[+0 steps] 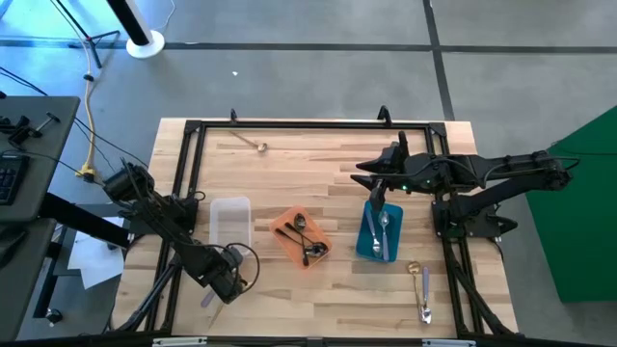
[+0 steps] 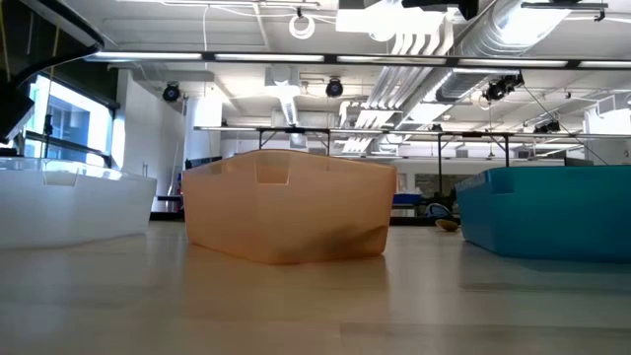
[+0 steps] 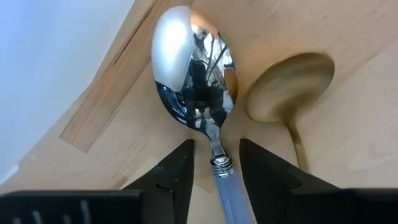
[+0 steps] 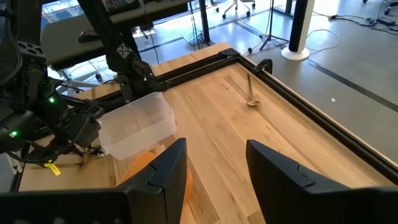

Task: Sort silverware by color (type)
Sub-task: Put the left purple spoon into the blue bin

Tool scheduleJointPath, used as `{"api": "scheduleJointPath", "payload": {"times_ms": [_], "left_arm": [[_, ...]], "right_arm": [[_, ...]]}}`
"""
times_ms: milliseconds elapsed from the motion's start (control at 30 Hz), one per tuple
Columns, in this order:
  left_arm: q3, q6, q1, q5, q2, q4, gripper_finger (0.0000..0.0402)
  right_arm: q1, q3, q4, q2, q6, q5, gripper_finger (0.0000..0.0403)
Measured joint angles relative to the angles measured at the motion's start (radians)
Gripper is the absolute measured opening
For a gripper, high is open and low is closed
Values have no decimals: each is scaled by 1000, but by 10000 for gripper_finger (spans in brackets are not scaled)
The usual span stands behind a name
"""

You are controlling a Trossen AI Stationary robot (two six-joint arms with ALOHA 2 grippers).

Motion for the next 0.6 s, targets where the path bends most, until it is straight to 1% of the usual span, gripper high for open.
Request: {"api": "scheduleJointPath", "payload": {"times_ms": [100, 300, 600], "left_arm": [[0, 12, 0, -3, 0, -8, 84], [0, 21, 0, -21, 0, -9, 12], [-1, 37, 0, -29, 1, -14, 4]], "right_arm": [[0, 0, -2, 0, 0, 0, 151], [0, 0, -3, 0, 0, 0, 151], [0, 0, -3, 0, 0, 0, 151]]}}
